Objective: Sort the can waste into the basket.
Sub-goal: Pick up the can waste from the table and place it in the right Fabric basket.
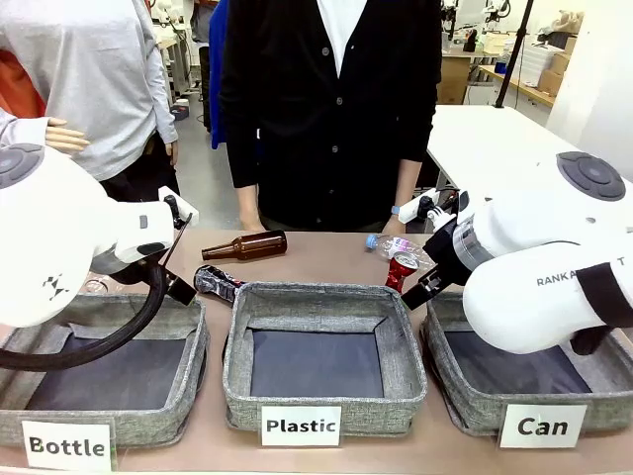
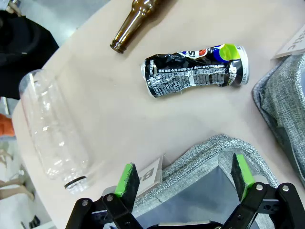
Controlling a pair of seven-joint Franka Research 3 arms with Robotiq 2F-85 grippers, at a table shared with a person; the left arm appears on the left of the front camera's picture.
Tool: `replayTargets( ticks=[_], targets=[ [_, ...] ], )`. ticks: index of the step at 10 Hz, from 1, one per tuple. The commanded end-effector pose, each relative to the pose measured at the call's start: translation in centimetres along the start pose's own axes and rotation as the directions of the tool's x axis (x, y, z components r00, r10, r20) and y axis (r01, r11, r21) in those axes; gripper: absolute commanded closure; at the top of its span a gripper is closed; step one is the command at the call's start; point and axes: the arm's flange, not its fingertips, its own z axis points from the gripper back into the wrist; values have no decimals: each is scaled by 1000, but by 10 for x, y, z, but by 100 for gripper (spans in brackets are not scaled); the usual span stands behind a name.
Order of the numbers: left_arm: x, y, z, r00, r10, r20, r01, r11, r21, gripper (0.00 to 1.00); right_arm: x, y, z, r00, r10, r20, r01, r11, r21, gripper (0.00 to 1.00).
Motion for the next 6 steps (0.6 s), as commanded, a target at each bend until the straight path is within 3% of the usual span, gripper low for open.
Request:
replayTargets(
  ticks=[1, 3, 4, 5, 6],
  targets=[
    [0, 0, 0, 1000, -1, 0, 1, 1000, 0, 0, 0, 0, 0, 1000, -1, 0, 1, 1000, 0, 0],
    [0, 0, 0, 1000, 0, 0, 0, 1000, 0, 0, 0, 0, 0, 1000, 0, 0, 0, 1000, 0, 0],
    [5, 2, 32, 999, -9, 32, 11, 999, -48, 0, 9, 2, 31, 999, 14, 48, -14, 1000, 10, 0],
    [8, 7, 75, 998, 64, -24, -67, 986, -155, 0, 17, 0, 66, 998, -49, 48, 48, 999, 26, 0],
    [19, -1, 121, 967, 237, -88, -242, 969, -45, 0, 25, -6, 96, 981, -184, 62, 183, 983, 23, 0]
  ],
)
